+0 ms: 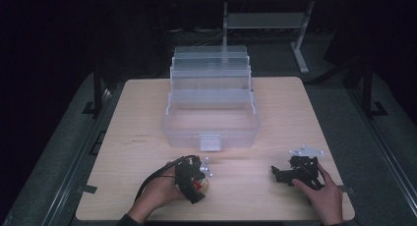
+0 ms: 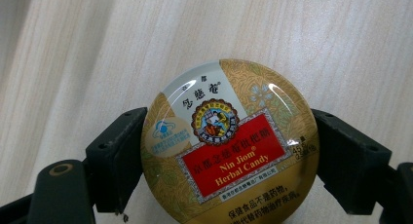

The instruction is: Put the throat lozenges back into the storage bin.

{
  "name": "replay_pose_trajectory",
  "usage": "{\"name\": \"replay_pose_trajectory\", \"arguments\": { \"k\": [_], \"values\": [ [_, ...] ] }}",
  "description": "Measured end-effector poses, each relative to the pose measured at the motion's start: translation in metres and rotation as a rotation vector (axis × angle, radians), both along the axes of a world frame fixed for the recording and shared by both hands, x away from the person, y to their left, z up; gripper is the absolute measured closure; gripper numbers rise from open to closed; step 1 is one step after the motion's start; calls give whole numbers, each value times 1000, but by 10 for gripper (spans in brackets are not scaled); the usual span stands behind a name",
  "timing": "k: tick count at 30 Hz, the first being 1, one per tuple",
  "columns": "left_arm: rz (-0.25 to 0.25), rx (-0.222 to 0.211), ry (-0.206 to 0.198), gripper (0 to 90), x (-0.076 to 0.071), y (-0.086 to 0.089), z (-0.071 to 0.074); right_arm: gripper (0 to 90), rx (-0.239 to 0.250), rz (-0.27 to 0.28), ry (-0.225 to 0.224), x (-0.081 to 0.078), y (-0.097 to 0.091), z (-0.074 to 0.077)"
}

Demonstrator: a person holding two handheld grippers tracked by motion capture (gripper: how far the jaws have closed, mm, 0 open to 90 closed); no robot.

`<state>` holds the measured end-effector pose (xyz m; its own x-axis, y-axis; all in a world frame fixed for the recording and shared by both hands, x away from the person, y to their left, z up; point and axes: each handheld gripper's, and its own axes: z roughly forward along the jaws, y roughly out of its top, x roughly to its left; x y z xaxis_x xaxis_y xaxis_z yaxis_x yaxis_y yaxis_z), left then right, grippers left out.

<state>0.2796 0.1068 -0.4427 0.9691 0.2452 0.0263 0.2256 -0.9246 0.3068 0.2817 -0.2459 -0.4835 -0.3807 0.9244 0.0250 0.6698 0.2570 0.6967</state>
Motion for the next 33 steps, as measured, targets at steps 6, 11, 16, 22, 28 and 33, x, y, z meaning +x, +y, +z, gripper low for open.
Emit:
{"name": "replay_pose_trajectory", "arguments": {
  "k": [6, 11, 16, 22, 28, 33],
  "values": [
    [0, -1, 1, 191, 0, 0, 0, 0, 0, 0, 0, 0, 0, 0],
    [2, -3, 6, 194, 0, 1, 1, 0, 0, 0, 0, 0, 0, 0],
    [3, -3, 11, 194, 0, 2, 2, 0, 0, 0, 0, 0, 0, 0],
    [9, -11, 5, 195, 0, 3, 7, 0, 0, 1, 0, 0, 0, 0],
    [12, -21, -2, 195, 0, 5, 15, 0, 0, 0, 0, 0, 0, 0],
    [13, -29, -8, 195, 0, 5, 20, 0, 0, 1, 0, 0, 0, 0]
  ]
}}
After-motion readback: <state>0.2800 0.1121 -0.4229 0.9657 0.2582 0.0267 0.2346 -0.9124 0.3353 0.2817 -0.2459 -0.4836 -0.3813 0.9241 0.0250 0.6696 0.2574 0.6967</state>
